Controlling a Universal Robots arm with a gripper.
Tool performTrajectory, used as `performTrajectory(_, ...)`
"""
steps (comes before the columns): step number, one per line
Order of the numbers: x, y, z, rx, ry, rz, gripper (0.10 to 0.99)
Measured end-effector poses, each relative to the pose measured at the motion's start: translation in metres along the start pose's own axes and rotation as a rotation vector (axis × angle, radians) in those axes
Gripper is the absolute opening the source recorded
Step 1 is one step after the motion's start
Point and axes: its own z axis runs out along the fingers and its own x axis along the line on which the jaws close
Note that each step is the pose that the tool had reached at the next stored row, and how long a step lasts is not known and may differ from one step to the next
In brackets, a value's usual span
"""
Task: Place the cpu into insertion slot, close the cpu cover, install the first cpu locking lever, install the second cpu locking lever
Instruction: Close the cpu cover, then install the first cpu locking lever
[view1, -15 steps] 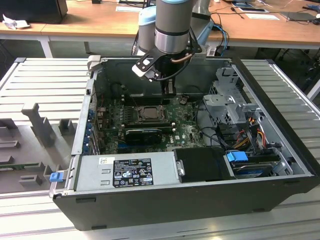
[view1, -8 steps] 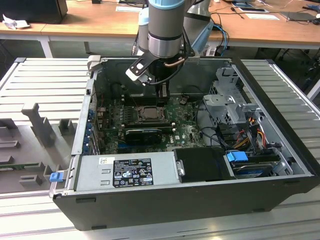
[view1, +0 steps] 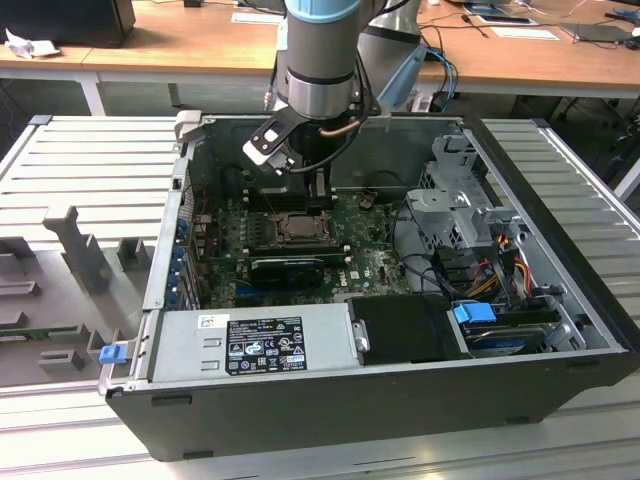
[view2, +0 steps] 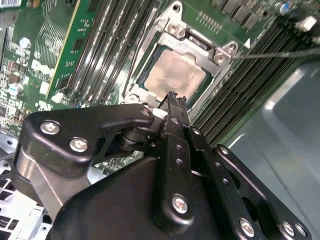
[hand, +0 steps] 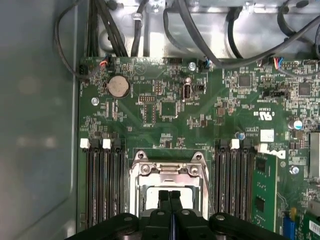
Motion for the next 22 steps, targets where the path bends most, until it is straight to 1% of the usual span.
performTrajectory(2, 0.0, -0.0073, 0.0001, 0.0, -0.0001, 0.0, 0.106)
performTrajectory(5, 0.0001, -0.0107, 0.0, 0.0, -0.0001, 0.0, 0.106)
performTrajectory(11, 0.0001, -0.0131, 0.0, 0.0, -0.0002, 0.0, 0.106)
performTrajectory(16, 0.0, -0.0135, -0.0006, 0.0, -0.0003, 0.0, 0.106)
performTrajectory(18, 0.0002, -0.0133, -0.0054, 0.0, -0.0001, 0.0, 0.106)
performTrajectory(21, 0.0005, -0.013, -0.0186, 0.0, -0.0001, 0.0, 0.106)
performTrajectory(22, 0.0007, -0.0128, -0.0255, 0.0, -0.0002, 0.0, 0.106)
